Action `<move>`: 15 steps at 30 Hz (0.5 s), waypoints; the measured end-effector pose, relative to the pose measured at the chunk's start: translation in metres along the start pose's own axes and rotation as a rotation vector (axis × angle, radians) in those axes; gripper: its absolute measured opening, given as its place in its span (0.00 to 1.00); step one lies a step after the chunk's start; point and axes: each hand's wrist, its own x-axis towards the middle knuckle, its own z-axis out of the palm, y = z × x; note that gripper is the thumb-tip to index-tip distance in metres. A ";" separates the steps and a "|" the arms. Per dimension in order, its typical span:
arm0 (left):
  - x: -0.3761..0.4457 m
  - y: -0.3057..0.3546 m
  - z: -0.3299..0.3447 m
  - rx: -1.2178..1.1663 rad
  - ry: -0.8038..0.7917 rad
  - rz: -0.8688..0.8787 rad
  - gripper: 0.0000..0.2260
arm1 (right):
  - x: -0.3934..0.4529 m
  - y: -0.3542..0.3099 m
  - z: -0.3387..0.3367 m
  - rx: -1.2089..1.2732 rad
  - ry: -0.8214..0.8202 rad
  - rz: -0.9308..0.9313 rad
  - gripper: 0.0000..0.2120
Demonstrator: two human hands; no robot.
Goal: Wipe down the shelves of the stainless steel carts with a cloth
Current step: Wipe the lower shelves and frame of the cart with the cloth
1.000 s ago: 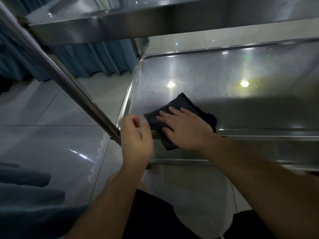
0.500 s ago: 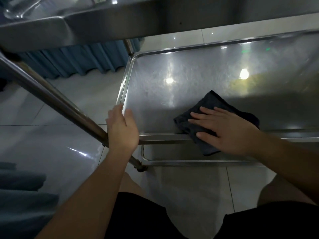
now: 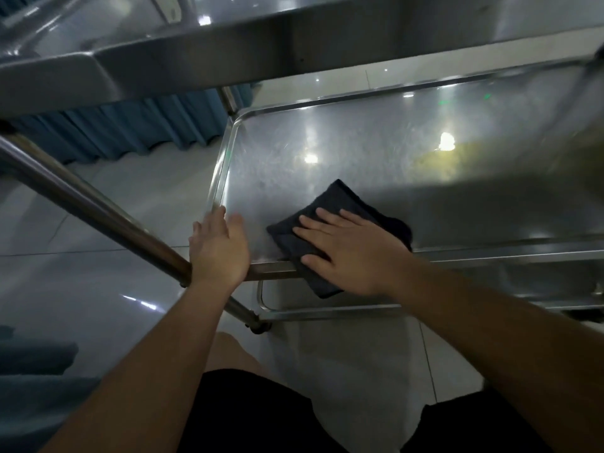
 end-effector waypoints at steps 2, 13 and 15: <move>-0.003 0.006 0.005 0.165 0.018 0.029 0.29 | -0.032 0.037 -0.009 -0.023 -0.023 0.082 0.35; -0.060 0.127 0.097 0.144 -0.146 0.415 0.29 | -0.191 0.194 -0.056 -0.090 -0.105 0.436 0.30; -0.064 0.136 0.110 0.151 -0.168 0.429 0.30 | -0.184 0.181 -0.054 -0.079 -0.076 0.416 0.31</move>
